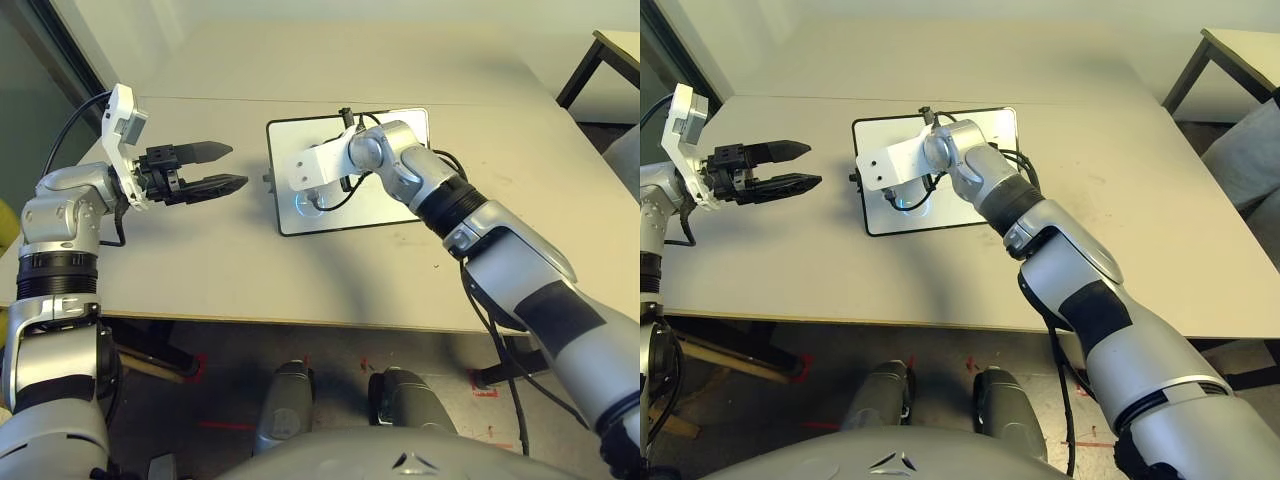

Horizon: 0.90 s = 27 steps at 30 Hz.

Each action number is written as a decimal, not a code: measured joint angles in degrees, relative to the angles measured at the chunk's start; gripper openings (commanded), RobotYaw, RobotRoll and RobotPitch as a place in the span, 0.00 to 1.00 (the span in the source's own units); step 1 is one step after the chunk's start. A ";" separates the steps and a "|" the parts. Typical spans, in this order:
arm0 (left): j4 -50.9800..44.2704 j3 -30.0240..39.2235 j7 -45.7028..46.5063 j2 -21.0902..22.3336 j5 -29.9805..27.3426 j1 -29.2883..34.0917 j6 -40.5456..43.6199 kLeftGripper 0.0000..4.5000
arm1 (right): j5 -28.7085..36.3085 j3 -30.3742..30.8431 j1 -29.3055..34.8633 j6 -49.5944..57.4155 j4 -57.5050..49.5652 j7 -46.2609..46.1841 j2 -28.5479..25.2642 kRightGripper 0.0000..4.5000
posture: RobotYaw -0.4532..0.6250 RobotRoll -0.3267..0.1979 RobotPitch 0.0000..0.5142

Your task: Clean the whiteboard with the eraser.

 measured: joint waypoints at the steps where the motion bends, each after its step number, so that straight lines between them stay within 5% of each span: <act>1: -0.02 0.03 0.11 0.00 0.00 0.04 0.07 1.00 | 0.00 0.05 -0.03 -0.19 0.19 -0.08 0.09 0.07 | 0.75 0.62 0.05; 27: 1.84 -0.37 -0.04 -0.78 0.09 -1.73 -0.30 1.00 | 0.05 -0.71 1.03 -1.78 -0.43 -0.87 -11.48 0.07 | 0.70 0.62 0.06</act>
